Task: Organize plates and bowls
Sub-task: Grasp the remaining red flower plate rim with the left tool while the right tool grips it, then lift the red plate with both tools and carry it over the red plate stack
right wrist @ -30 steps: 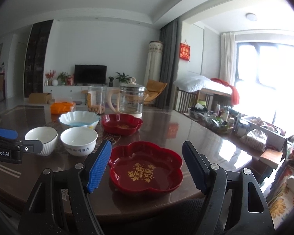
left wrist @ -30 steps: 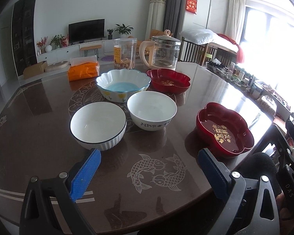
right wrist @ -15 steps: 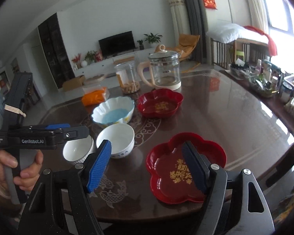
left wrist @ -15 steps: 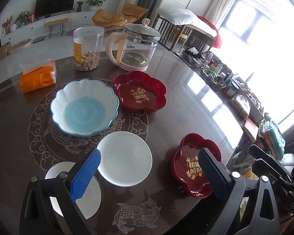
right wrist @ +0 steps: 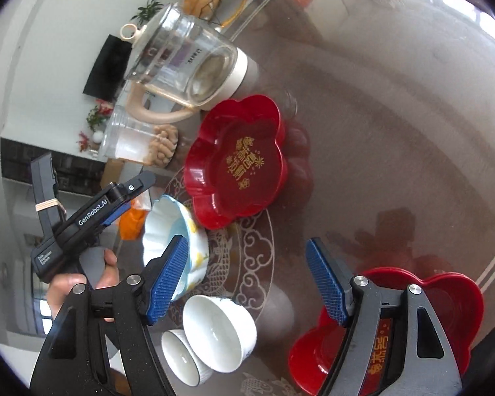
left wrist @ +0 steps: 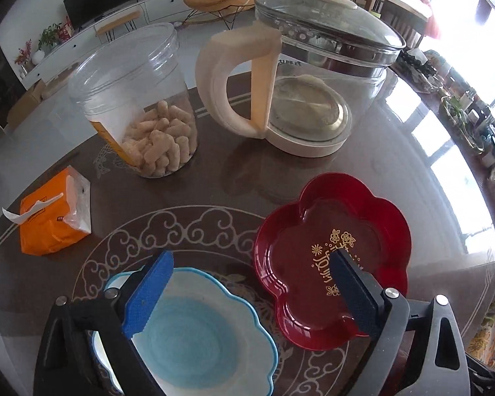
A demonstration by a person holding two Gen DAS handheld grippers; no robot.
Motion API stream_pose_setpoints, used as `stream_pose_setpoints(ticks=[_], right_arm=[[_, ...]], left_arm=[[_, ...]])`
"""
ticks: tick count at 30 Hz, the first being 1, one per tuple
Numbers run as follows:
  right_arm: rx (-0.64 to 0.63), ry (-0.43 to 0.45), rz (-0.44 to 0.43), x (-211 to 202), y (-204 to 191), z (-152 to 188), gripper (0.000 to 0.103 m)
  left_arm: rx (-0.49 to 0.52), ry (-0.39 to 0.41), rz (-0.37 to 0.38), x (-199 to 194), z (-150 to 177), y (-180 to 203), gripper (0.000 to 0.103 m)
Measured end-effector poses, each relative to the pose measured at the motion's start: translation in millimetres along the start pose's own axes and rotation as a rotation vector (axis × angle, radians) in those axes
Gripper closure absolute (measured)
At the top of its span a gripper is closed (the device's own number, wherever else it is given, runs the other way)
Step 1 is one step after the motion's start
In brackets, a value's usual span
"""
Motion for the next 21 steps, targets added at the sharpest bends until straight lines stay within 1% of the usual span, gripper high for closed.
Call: stream_pose_setpoints(ticks=[2, 3, 4, 5, 6, 8, 9, 12, 13, 14, 15, 16, 17, 18, 20, 21], right_arm=[[0.015, 0.005, 0.027, 14, 1, -11, 0.026], [0.015, 0.013, 0.042, 20, 1, -16, 0.027], [0.011, 0.019, 0.054, 25, 0, -22, 0.03], [0.005, 0.017, 0.063, 31, -1, -26, 0.042], [0.001, 0.007, 0.068, 36, -1, -28, 0.055], [-0.001, -0.017, 0.076, 46, -1, -28, 0.063], [-0.009, -0.018, 0.083, 49, -2, -29, 0.063], [-0.039, 0.002, 0.117, 57, -4, -33, 0.063], [-0.043, 0.001, 0.125, 61, -3, -35, 0.063], [-0.041, -0.006, 0.128, 65, -3, -35, 0.067], [-0.04, -0.017, 0.127, 70, -2, -36, 0.075], [-0.044, -0.025, 0.134, 73, -2, -36, 0.079], [-0.052, -0.022, 0.145, 74, -1, -36, 0.085], [-0.065, -0.014, 0.148, 74, -1, -37, 0.087], [-0.085, -0.006, 0.152, 72, 1, -37, 0.087], [-0.084, -0.003, 0.146, 68, 2, -36, 0.087]], left_arm=[[0.016, -0.008, -0.02, 15, -8, -1, 0.016], [0.031, -0.014, -0.035, 22, -11, 0, 0.017], [0.046, -0.023, -0.049, 28, -12, 0, 0.02], [0.058, -0.033, -0.063, 34, -12, 0, 0.024], [0.066, -0.043, -0.07, 41, -12, -1, 0.027], [0.071, -0.074, -0.071, 53, -9, -2, 0.036], [0.07, -0.087, -0.065, 57, -8, -2, 0.039], [0.057, -0.122, -0.049, 70, -4, -3, 0.059], [0.045, -0.136, -0.039, 74, -2, -4, 0.073], [0.029, -0.151, -0.024, 78, 0, -4, 0.087], [0.014, -0.151, -0.012, 80, 1, -4, 0.086], [0.006, -0.136, -0.011, 78, -1, -5, 0.086], [0.001, -0.13, -0.008, 77, -1, -5, 0.087], [-0.009, -0.127, 0.005, 76, 0, -6, 0.088], [-0.031, -0.115, 0.037, 68, 2, -4, 0.089], [-0.027, -0.104, 0.048, 60, 2, -1, 0.089]])
Point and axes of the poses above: each gripper's, at about its wrist camera, not at the fingertips, and x roughly the way its jaws point, y to its right, z to its underside, the point moved 8 cm from there along x, roughly the way its jaws point, and after that the axes turned 12 degrees about z, right-handed, at the moved point
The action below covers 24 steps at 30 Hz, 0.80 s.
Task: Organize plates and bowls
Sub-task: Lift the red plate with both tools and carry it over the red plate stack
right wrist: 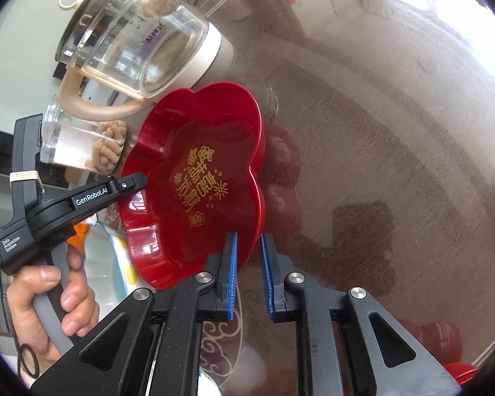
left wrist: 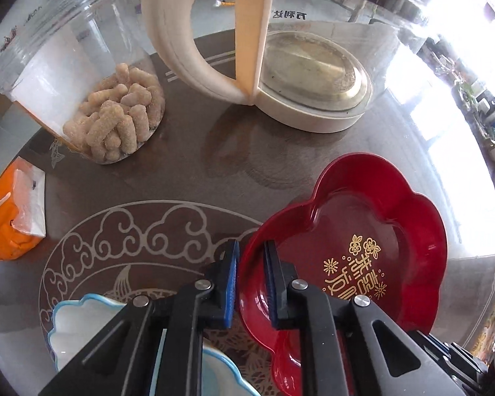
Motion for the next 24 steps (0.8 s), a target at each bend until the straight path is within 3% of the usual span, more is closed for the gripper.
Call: stream_pose_setpoints(ticks=[7, 14, 19, 24], right_arm=[[-0.04, 0.102, -0.044, -79, 9, 20, 0.087], [-0.061, 0.145, -0.072, -167, 49, 85, 0.087], [-0.073, 0.137, -0.006, -184, 95, 133, 0.087], [-0.09, 0.126, 0.095, -163, 136, 151, 0.087]], left_arm=[[0.089, 0.095, 0.089, -82, 30, 52, 0.089], [0.191, 0.152, 0.168, -153, 124, 121, 0.089], [0.219, 0.134, 0.201, -139, 198, 149, 0.089], [0.21, 0.082, 0.192, -96, 245, 161, 0.089]])
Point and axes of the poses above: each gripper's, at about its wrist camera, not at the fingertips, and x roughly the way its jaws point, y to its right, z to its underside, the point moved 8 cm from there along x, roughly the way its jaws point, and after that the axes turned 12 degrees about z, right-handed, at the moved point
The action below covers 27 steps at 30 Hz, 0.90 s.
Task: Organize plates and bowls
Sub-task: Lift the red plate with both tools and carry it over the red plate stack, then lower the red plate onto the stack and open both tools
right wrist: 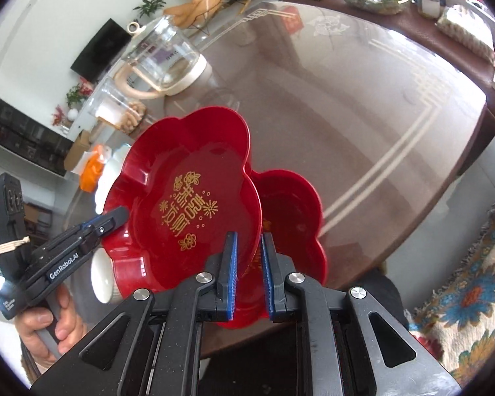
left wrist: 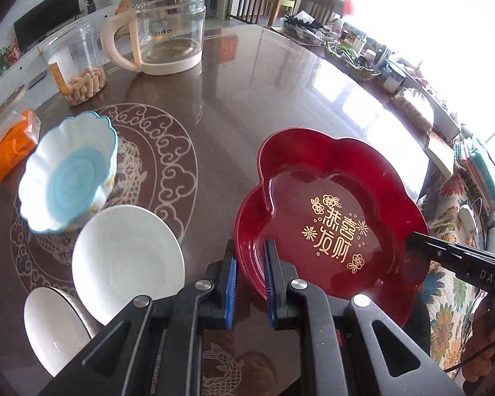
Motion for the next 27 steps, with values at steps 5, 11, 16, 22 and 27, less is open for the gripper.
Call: stream_pose_setpoints(ticks=[5, 11, 16, 22, 27], right_arm=[[-0.011, 0.011, 0.057, 17, 22, 6, 0.087], [-0.021, 0.02, 0.064, 18, 27, 19, 0.087], [-0.028, 0.037, 0.069, 25, 26, 25, 0.083], [-0.007, 0.134, 0.078, 7, 29, 16, 0.05], [-0.013, 0.233, 0.074, -24, 21, 12, 0.05]], left_arm=[[-0.005, -0.02, -0.002, 19, 24, 7, 0.089], [0.047, -0.023, -0.042, 22, 34, 12, 0.087], [0.114, 0.015, -0.131, 17, 30, 12, 0.061], [0.102, 0.164, -0.153, -19, 15, 11, 0.026], [0.092, 0.301, -0.12, -63, 9, 20, 0.026]])
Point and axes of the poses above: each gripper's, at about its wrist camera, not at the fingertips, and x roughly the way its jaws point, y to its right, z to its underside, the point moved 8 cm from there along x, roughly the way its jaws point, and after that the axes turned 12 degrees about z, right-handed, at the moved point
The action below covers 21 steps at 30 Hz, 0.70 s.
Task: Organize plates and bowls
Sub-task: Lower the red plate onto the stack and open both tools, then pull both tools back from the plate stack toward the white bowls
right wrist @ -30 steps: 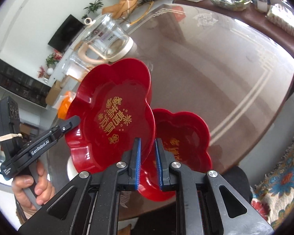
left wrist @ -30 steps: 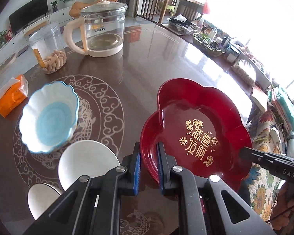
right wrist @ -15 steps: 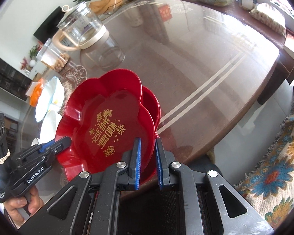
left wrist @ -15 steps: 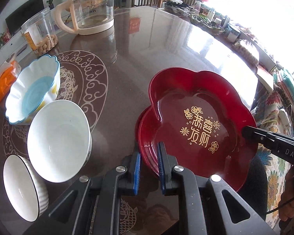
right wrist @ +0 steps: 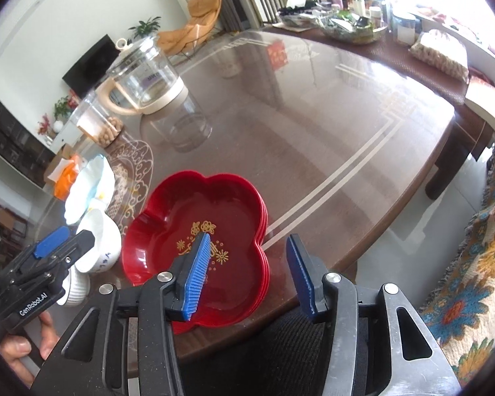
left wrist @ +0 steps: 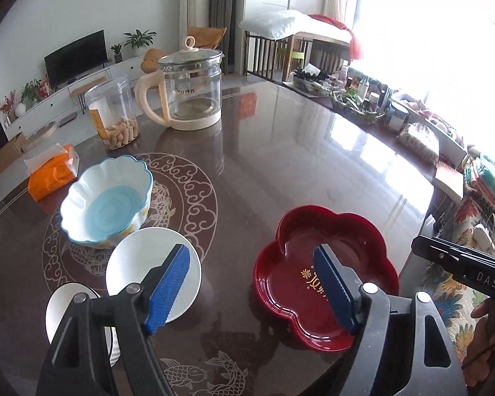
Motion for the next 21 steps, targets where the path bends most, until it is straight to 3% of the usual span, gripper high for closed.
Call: stream_pose_setpoints(ticks=[5, 10, 15, 21], right_arm=[[-0.03, 0.12, -0.023, -44, -21, -4, 0.043], [-0.07, 0.221, -0.033, -74, -47, 9, 0.038], [-0.122, 0.304, 0.02, -75, -67, 43, 0.033], [-0.236, 0.27, 0.0, -60, -96, 77, 0.033]], left_arm=[[0.018, 0.132, -0.02, -49, 0, 7, 0.017], [0.027, 0.208, -0.084, -86, 29, 6, 0.01], [-0.023, 0.196, -0.064, -95, 68, 3, 0.01], [-0.077, 0.165, -0.115, -100, 105, -18, 0.01]])
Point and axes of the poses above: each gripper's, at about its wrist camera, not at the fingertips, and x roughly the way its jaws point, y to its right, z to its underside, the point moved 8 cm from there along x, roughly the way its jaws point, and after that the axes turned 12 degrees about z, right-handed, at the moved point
